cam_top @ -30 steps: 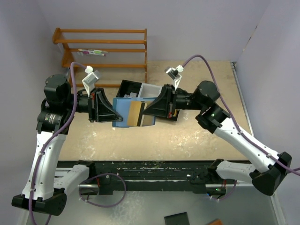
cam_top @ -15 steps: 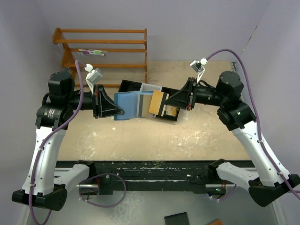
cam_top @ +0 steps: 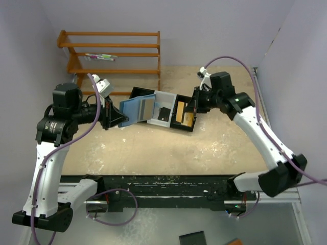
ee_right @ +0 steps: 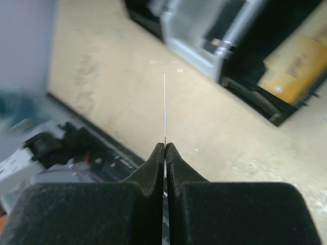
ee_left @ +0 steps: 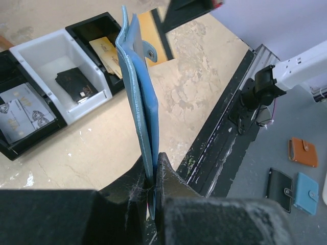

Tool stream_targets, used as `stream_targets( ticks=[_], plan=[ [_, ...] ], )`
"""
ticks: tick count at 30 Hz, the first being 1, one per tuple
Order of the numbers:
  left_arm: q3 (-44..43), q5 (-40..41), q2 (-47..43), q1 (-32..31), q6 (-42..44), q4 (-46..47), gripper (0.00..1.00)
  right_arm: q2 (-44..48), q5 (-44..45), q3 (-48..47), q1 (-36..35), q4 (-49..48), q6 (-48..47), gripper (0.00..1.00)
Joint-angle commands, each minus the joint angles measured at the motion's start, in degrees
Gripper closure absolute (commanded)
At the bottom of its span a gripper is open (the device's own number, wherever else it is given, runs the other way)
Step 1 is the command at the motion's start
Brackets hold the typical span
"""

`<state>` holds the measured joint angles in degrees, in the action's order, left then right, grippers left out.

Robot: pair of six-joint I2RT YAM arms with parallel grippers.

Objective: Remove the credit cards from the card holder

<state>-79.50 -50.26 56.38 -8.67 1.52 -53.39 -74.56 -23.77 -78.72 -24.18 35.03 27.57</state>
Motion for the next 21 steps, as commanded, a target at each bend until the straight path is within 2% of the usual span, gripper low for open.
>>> stream_targets(
  ticks=[1, 13, 21],
  plan=[
    [-1.1, -1.18, -2.03, 0.06, 4.25, -0.36, 1.0, -7.23, 15.88, -1.42, 0.33, 4.64, -0.45, 1.0],
    [-1.19, -3.12, -3.38, 0.05, 3.92, -0.7, 1.0, -24.3, 37.03, -8.74, 0.26, 5.76, 10.39, 1.0],
    [-1.07, -3.87, -3.78, 0.05, 3.27, -0.52, 1.0, -33.04, 44.44, -14.22, -1.11, 7.29, 14.08, 1.0]
  ],
)
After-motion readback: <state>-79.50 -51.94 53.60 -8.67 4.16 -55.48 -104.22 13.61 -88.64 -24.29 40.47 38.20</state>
